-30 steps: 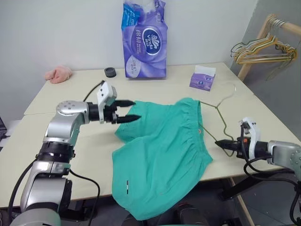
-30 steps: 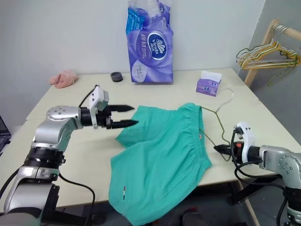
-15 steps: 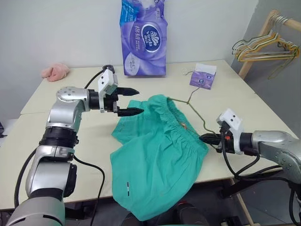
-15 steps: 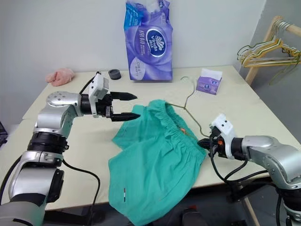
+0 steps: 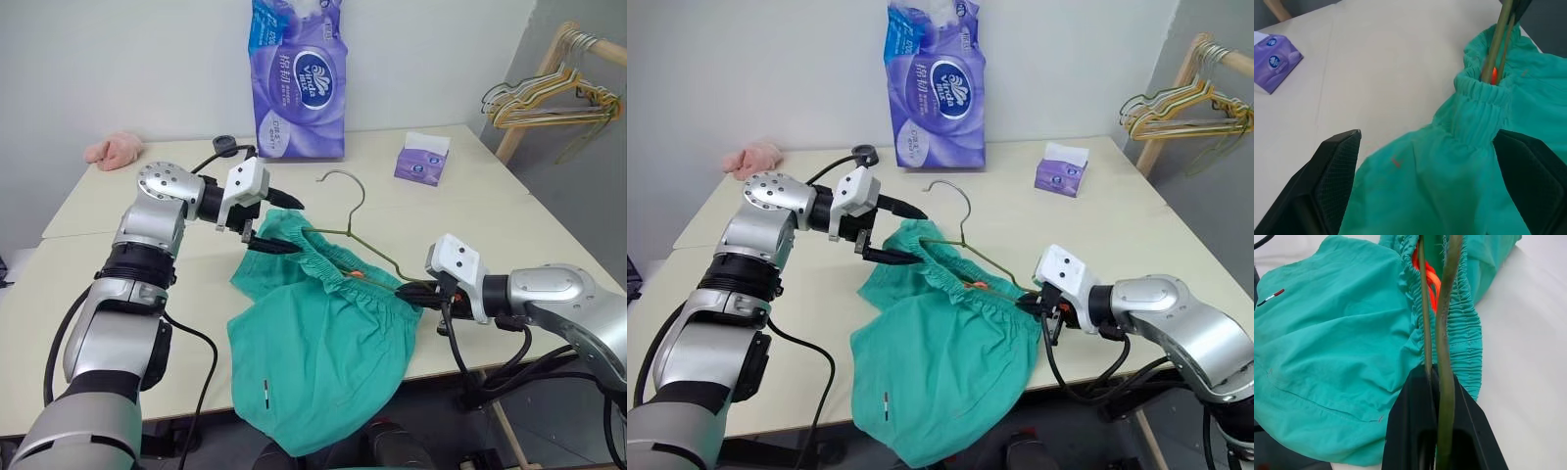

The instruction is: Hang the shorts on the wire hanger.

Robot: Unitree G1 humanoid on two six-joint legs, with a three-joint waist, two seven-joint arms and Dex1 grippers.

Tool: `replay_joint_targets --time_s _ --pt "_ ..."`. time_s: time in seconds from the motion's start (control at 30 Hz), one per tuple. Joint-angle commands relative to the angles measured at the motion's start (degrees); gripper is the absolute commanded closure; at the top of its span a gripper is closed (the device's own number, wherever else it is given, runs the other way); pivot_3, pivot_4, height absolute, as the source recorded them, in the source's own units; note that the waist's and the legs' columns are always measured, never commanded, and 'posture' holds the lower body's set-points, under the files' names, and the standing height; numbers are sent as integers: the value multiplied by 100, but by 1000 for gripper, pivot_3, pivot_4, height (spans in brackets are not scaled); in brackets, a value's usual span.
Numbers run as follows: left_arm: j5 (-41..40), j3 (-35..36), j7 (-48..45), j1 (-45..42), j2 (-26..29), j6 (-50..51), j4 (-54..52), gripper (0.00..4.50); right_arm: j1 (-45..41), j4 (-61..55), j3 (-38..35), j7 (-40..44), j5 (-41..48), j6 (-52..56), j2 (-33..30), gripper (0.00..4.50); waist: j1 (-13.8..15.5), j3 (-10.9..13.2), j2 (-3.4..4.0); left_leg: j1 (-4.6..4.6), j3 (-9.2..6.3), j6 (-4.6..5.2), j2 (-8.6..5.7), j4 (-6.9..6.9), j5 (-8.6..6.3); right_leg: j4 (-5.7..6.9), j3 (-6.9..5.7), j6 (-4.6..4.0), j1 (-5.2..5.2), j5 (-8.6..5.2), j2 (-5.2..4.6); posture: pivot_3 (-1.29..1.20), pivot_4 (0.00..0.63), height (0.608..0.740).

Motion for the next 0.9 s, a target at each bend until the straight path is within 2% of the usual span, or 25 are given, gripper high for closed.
replay_joint_targets --time_s 0.03,0.3,0.4,0.6,0.87,0.9 --pt "30 -147 -144 95 -69 -23 -212 25 -136 -257 -15 86 -64 -224 -9 4500 1 0 0 0 0 0 0 1 0 0 0 0 0 0 0 -177 41 740" --pt "78 -394 -150 341 -89 21 -351 25 -211 -365 35 110 -127 -292 133 4500 -1 0 0 0 -4 0 0 9 0 7 -1 -1 1 0 0 -181 40 740" --pt "67 -515 -151 401 -28 -34 -390 559 -249 -392 37 117 -158 -304 156 4500 -2 0 0 0 -4 0 0 13 0 8 -2 -1 2 0 0 -181 40 740" --pt "25 -689 -151 512 71 -101 -437 2266 -334 -387 -71 138 -116 -320 237 4500 -5 -1 1 0 -7 0 0 15 0 11 -4 -1 3 1 0 -185 36 740" --pt "-87 -524 -151 582 -31 130 -468 4488 -334 -350 -235 117 -4 -341 403 4500 -6 -1 0 -1 -9 0 0 32 0 14 -6 -1 9 1 0 -186 33 740" --pt "-99 -508 -151 585 -40 159 -476 4488 -330 -348 -250 115 5 -340 422 4500 -6 -1 0 -1 -9 0 0 35 0 15 -7 -1 10 1 0 -186 33 740"
